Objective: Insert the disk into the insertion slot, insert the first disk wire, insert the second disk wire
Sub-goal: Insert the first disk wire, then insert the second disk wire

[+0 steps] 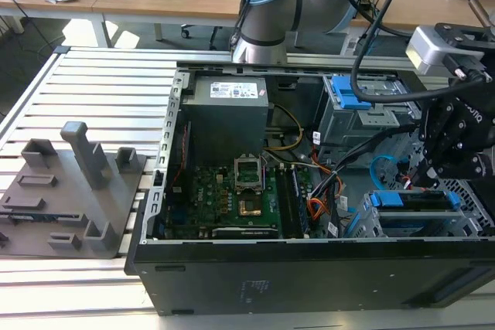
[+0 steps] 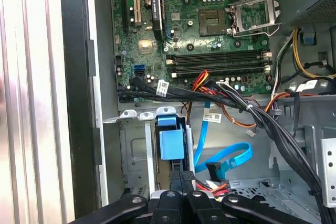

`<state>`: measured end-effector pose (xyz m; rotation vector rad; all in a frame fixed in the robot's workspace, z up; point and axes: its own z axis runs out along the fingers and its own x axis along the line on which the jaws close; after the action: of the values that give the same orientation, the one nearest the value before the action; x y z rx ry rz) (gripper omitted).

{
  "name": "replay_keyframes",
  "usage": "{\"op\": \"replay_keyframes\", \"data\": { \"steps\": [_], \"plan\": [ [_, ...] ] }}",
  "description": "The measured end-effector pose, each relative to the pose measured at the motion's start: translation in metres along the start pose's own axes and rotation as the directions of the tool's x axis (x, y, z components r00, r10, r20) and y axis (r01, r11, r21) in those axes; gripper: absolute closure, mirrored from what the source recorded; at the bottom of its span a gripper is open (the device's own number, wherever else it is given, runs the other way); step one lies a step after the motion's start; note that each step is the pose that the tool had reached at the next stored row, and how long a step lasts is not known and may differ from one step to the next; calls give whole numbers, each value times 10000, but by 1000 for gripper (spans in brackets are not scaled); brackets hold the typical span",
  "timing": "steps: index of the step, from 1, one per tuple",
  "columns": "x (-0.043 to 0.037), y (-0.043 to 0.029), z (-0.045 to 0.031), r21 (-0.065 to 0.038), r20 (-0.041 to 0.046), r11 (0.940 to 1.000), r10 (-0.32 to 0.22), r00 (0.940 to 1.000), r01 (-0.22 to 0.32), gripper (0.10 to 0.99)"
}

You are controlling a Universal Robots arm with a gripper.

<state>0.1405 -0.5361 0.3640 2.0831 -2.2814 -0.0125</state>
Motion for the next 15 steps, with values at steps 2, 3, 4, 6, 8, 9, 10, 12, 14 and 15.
{"op": "replay_keyframes", "data": {
  "steps": [2,3,4,6,8,9,10,12,14,15],
  "plan": [
    [0,1,0,-1,1,10000,0,10000,0,980],
    [0,1,0,0,1,10000,0,10000,0,980],
    [0,2,0,0,1,10000,0,10000,0,980],
    [0,3,0,0,0,10000,0,10000,0,980],
    [0,4,0,0,1,10000,-1,10000,1,973],
    [0,4,0,0,1,10000,0,10000,0,918],
    [0,5,0,-1,0,10000,0,10000,0,918],
    [0,5,1,0,1,10000,1,10000,-1,792],
    [0,6,0,0,1,10000,0,10000,0,725],
    [0,4,0,0,-1,10000,0,10000,0,725]
  ]
}}
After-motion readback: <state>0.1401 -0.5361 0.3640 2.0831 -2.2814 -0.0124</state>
